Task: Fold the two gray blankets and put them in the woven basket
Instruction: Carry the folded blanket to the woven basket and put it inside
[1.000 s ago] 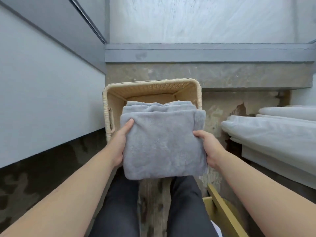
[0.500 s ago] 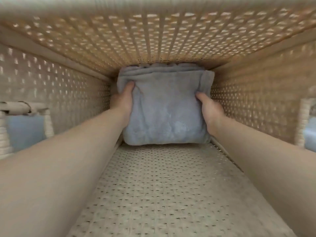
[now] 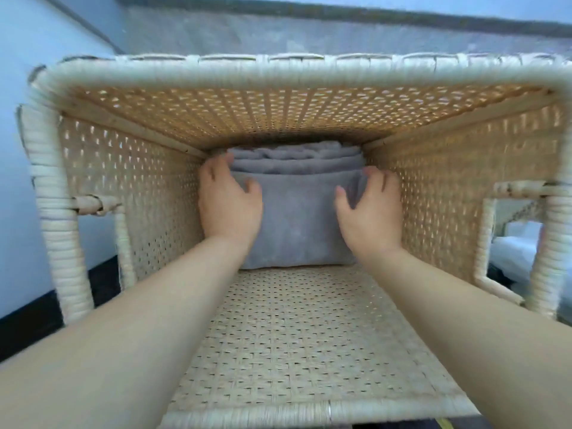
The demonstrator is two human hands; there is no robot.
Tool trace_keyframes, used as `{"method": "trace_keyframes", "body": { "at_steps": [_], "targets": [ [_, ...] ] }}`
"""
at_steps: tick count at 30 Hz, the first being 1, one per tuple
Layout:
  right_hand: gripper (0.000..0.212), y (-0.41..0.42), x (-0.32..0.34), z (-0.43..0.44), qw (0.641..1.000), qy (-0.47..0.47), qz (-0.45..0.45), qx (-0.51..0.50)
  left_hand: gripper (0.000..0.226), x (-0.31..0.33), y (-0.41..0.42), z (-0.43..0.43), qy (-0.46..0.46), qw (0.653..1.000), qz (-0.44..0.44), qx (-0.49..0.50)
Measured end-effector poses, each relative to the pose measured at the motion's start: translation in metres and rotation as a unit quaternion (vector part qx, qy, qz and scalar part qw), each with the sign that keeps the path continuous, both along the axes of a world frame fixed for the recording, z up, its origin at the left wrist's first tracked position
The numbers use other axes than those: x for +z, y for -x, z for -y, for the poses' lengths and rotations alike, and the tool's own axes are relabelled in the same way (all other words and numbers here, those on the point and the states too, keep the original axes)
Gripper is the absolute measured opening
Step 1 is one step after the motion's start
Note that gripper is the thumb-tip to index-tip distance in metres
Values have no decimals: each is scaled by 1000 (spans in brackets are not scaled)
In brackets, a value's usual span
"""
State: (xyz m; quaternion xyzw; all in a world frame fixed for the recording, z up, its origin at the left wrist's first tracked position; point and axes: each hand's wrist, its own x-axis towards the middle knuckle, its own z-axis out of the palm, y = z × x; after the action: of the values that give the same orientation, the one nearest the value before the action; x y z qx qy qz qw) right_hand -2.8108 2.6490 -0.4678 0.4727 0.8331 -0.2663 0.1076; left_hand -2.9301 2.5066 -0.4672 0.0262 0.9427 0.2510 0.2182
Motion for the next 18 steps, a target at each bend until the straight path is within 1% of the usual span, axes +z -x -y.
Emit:
{"method": "trace_keyframes", "body": {
  "at_steps": [1, 2, 4, 6, 7, 8, 9, 12, 15, 18],
  "targets": [
    [66, 0, 8, 4, 994, -20, -14, 104, 46, 9, -4, -1, 9, 996, -12, -87],
    [70, 0, 12, 8, 979, -32, -20, 200, 50, 15, -6, -2, 22, 984, -8, -176],
    [82, 2, 13, 16, 935, -14, 6, 354, 58, 18, -11, -3, 58, 946, 21, -319],
    [93, 3, 5, 23, 882, 13, 72, 465, 65, 10, -14, -4, 92, 906, 32, -411],
    [99, 1, -2, 25, 863, 13, 101, 496, 72, 2, -14, -4, 111, 892, 39, -437],
    [106, 0, -9, 25, 852, 7, 128, 507, 82, -6, -13, -4, 131, 882, 57, -450],
    [111, -1, -15, 23, 849, 1, 155, 505, 94, -15, -10, -4, 151, 873, 80, -456],
    [132, 7, -34, 9, 861, 1, 226, 456, 125, -46, -2, -1, 201, 845, 131, -478],
    [141, 20, -57, -12, 877, 45, 252, 408, 140, -77, 7, 2, 217, 830, 166, -486],
    [147, 28, -82, -28, 877, 89, 255, 397, 146, -103, 15, -2, 202, 833, 191, -479]
  ]
}}
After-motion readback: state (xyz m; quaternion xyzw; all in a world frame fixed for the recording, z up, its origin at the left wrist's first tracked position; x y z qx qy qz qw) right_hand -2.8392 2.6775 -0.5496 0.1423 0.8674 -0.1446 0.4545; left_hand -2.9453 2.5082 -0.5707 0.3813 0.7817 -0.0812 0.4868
